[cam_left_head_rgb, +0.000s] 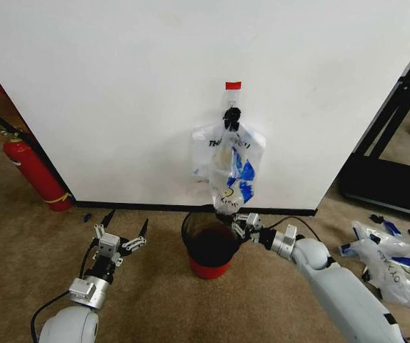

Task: Pick up the garbage bag from the wall and place it over the trash bin.

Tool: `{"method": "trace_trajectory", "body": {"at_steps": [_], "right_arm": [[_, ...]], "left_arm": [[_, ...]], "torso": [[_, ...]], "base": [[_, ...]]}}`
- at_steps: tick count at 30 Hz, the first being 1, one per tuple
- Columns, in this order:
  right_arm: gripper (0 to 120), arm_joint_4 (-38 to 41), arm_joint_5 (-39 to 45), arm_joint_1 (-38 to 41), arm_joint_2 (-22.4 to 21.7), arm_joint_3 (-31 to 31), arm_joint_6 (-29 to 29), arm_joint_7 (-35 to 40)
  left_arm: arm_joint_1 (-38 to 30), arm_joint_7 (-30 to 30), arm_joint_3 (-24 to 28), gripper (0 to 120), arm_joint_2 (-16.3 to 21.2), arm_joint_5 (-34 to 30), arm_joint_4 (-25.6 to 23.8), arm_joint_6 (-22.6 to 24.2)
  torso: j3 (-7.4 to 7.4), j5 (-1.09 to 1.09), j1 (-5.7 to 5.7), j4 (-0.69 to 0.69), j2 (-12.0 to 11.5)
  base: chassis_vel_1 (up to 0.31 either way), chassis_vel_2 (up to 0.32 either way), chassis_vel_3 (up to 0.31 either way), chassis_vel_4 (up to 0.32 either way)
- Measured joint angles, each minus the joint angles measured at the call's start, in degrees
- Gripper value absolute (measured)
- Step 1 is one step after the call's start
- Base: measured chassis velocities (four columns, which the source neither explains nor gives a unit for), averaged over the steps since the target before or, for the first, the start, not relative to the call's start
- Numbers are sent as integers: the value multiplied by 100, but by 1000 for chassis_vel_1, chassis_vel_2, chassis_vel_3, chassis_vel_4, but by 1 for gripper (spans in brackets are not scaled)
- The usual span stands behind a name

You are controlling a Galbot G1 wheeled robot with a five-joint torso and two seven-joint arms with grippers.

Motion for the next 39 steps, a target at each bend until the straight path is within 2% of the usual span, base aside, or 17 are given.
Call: {"method": "trace_trajectory", "body": {"at_steps": [4,5,8,9,12,13,15,19,21,27,39], "right_arm": [[17,199,151,-85,-174,104,83,-32],[17,199,151,-85,-174,104,83,-32],[30,570,273,-343,-521,283,59,-398],[30,606,293,-370,-557,316,47,-465],[45,979,509,-664,-987,703,-85,-1226],[45,979,509,-664,-987,703,-85,-1226],[55,1332,791,-928,-1456,1072,-199,-1538],[72,1406,1248,-1000,-1776,1506,-260,-1120],[75,1358,1313,-954,-1792,1547,-279,-1066],[98,800,1393,-392,-1800,1466,-554,-1079],[100,-299,1029,713,-1205,999,-786,-1726]], "left_arm": [[3,2,-9,100,13,5,-1,0],[3,2,-9,100,13,5,-1,0],[2,2,-15,100,34,5,-27,2],[2,3,-16,100,36,5,-28,2],[5,4,-26,100,60,-5,-30,2],[5,4,-26,100,60,-5,-30,2],[4,5,-28,100,74,-19,-29,0],[-23,7,19,100,53,-15,-4,-8],[-29,8,33,100,45,-9,-3,-9],[-46,13,41,100,46,11,-11,-6],[-19,6,-34,100,56,-7,28,-34]], "torso": [[0,0,0,0,0],[0,0,0,0,0],[0,2,0,0,0],[0,2,0,0,0],[0,1,0,-1,0],[0,1,0,-1,0],[0,-1,0,-2,0],[0,0,0,-2,0],[0,-1,0,-2,0],[0,0,0,-1,0],[0,0,1,0,0]], "base": [[0,0,0,0],[0,0,0,0],[0,0,0,0],[0,0,0,0],[0,0,0,0],[0,0,0,0],[0,0,0,0],[0,0,0,0],[0,0,0,0],[0,0,0,0],[0,0,0,0]]}}
